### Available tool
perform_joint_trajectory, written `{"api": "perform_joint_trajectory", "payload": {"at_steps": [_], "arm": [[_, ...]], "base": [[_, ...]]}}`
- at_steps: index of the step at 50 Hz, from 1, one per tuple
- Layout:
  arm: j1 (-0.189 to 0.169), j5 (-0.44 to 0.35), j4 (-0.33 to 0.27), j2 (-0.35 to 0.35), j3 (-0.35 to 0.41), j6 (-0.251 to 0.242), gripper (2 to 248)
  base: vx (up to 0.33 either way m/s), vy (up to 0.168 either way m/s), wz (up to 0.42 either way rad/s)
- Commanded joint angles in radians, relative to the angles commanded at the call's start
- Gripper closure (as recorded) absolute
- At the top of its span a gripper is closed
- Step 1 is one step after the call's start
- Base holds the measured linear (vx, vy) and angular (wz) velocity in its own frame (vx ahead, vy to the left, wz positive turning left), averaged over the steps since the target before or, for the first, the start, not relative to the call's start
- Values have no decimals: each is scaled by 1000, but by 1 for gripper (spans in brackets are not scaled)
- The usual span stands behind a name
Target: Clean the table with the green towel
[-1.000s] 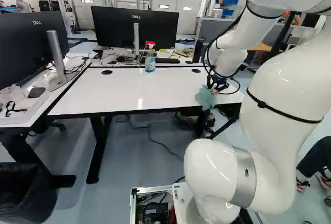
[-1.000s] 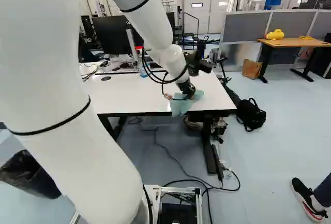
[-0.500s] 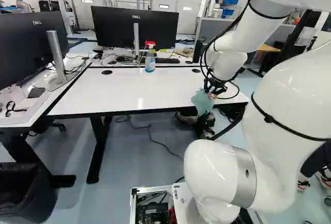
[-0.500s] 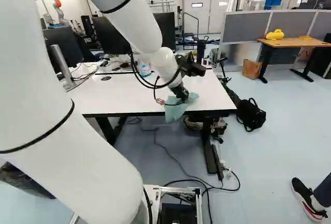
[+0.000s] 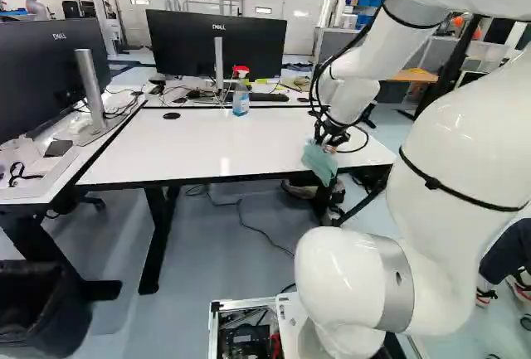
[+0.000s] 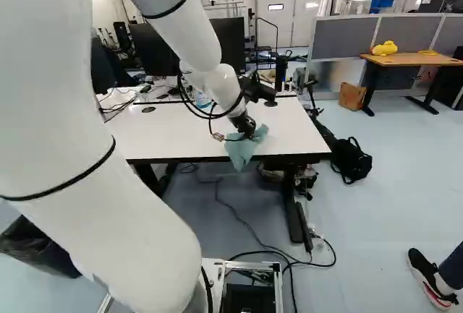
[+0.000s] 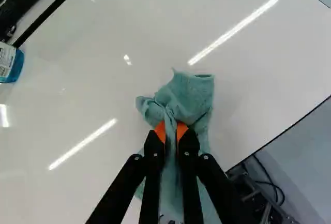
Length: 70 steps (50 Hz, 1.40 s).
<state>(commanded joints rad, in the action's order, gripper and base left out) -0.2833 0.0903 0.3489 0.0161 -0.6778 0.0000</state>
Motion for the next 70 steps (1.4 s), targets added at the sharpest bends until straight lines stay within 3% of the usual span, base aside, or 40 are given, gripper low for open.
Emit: {"api": "perform_joint_trajectory", "payload": {"at_steps": [16,35,70], "arm": [[42,0,0,68,-72,0,206],[53,0,0,156,-169,0,206],[-52,0,0,196,-216,0,206]], "base": [[0,0,0],[0,0,0],[0,0,0]]}}
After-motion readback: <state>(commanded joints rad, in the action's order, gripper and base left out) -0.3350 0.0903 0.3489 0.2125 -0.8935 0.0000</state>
